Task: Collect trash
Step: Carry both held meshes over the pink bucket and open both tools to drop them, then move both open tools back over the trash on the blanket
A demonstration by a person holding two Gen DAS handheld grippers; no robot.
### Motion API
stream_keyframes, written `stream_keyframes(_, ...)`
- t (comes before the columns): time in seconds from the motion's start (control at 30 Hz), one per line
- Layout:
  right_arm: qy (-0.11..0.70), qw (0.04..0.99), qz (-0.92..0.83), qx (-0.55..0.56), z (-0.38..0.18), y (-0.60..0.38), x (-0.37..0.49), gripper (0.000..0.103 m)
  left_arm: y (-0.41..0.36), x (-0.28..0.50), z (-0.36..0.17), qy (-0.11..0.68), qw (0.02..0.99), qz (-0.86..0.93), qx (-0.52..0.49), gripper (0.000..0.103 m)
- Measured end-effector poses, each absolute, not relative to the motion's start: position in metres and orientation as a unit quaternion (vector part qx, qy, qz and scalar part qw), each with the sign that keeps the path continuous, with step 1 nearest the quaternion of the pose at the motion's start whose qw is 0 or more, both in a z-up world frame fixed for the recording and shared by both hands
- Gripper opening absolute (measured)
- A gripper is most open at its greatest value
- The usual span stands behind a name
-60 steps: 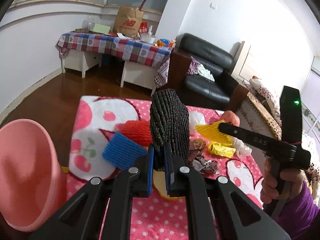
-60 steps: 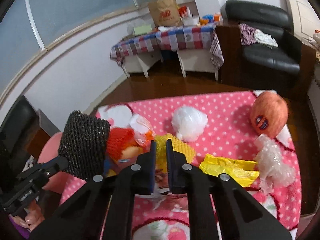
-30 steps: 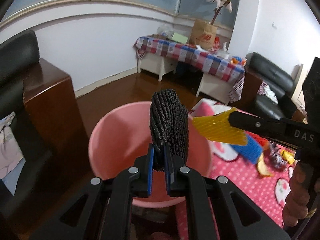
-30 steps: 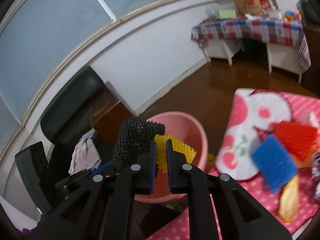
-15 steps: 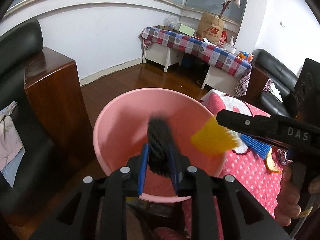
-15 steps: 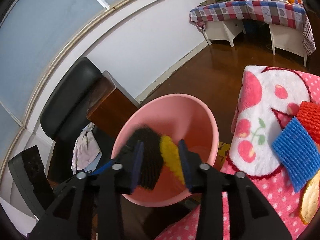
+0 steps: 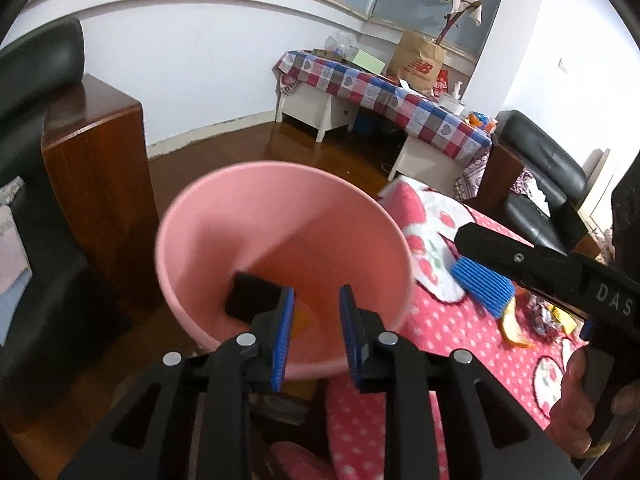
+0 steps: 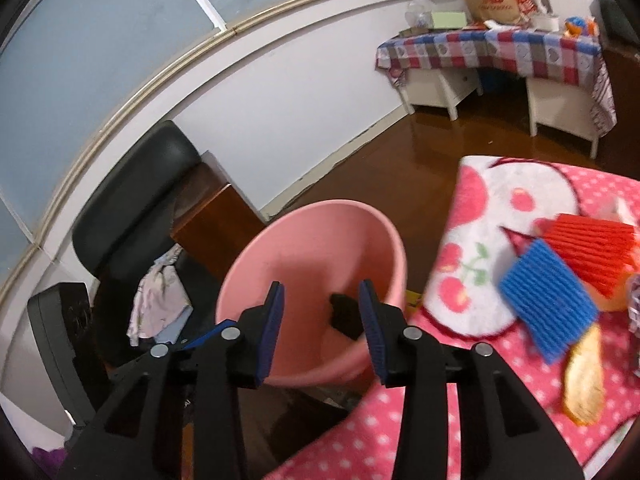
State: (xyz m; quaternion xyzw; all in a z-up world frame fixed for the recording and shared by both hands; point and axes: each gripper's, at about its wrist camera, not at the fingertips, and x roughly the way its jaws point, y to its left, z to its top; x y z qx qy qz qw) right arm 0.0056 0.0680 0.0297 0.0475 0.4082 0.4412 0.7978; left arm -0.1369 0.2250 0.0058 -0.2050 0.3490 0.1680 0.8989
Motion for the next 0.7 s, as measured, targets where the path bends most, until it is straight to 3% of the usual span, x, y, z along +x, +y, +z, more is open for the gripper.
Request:
stream_keyframes(0.6, 0.408, 0.837, 0.364, 0.029, 0.01, -0.029, -0.031, 0.039, 0.122, -0.113, -0.011, 0.398, 0.899, 0.074, -0.165, 0.024)
stream_keyframes(0.7, 0.405, 0.844, 0.347, 0.049, 0.01, -0.045, -0.034, 0.039, 0.113, -0.109, -0.008, 0.398, 0.902, 0.065, -0.156, 0.032)
